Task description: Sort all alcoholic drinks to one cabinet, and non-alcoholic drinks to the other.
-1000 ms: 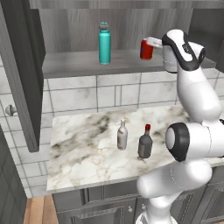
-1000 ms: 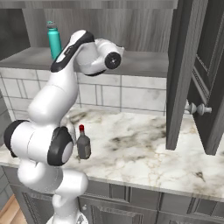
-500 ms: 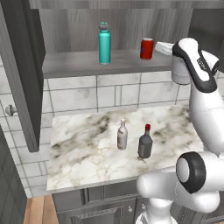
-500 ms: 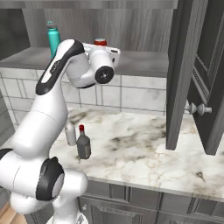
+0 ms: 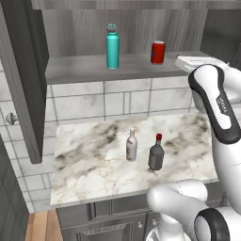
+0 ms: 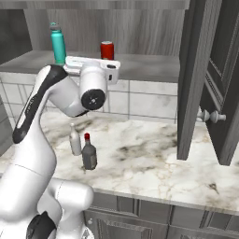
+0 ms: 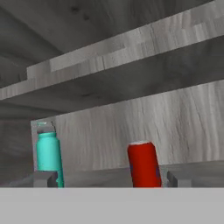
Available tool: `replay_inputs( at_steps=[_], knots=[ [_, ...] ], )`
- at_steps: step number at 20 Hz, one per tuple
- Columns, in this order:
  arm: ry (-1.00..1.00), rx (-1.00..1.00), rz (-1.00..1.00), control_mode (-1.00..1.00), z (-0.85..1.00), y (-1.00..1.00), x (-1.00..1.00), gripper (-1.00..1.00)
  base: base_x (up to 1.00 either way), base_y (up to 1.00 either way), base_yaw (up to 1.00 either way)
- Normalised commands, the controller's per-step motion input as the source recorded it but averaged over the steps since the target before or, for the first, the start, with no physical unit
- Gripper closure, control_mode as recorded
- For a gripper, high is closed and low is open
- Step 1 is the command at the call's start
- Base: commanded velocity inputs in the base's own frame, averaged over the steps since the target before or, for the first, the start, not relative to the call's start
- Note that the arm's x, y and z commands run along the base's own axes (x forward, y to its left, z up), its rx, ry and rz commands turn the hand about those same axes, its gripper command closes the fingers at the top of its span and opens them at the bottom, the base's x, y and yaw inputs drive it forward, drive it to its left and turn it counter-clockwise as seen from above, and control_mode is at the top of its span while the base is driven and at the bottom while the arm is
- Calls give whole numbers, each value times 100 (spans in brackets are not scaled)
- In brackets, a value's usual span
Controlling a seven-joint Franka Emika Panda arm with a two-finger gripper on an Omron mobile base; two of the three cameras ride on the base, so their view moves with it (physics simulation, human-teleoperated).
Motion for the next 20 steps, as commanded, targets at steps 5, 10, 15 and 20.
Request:
replay_inputs(
  at_steps=[5, 10, 15, 20],
  knots=[
    [26, -11, -4, -100, 0, 0, -87, -100, 0, 0, 0],
    [32, -13, -3, -100, -1, 0, -62, -100, 0, 0, 0],
    [27, -11, 0, -100, -9, 0, -16, -100, 0, 0, 0],
    [16, 0, 4, -100, -49, 0, 2, -100, 0, 0, 0]
  ],
)
